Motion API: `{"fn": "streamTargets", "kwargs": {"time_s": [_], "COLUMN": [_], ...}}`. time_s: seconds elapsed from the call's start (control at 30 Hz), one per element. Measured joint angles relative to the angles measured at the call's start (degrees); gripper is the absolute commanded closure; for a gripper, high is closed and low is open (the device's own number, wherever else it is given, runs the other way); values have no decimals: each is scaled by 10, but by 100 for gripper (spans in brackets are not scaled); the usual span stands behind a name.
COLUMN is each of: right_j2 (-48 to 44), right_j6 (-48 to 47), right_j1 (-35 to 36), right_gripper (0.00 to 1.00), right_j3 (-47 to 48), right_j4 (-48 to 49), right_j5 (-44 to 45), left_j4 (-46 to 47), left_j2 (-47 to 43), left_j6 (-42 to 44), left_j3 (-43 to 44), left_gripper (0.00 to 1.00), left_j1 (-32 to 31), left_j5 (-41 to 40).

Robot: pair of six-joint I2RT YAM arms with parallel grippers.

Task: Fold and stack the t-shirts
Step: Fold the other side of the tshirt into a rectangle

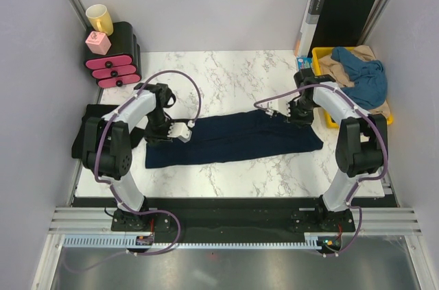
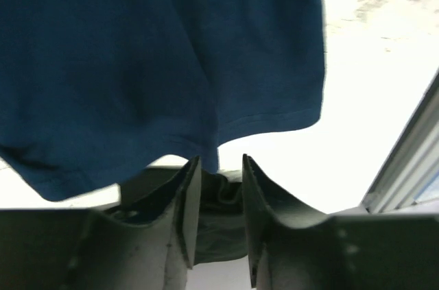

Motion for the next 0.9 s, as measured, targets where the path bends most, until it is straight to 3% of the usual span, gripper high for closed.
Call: {"fn": "streamTargets", "kwargs": {"time_s": [0.23, 0.37, 0.6, 0.9], "right_j2": [0, -1, 7, 163], "right_j6": [-14, -4, 94, 157], "right_j1": [0, 0, -9, -12], "right_gripper": [59, 58, 58, 58], "right_j3": [-16, -8, 100, 218], "right_j4": [-20, -26, -12, 5], "right_j5": [19, 16, -57, -130], "left_j4": [-30, -33, 6, 60], "left_j2": [0, 2, 18, 57], "left_j6": [0, -2, -46, -75], "left_j3": [-3, 9, 114, 73], "left_gripper": [59, 59, 58, 60], "left_j1": [-7, -4, 18, 14], "left_j5": [-2, -7, -2, -5]}}
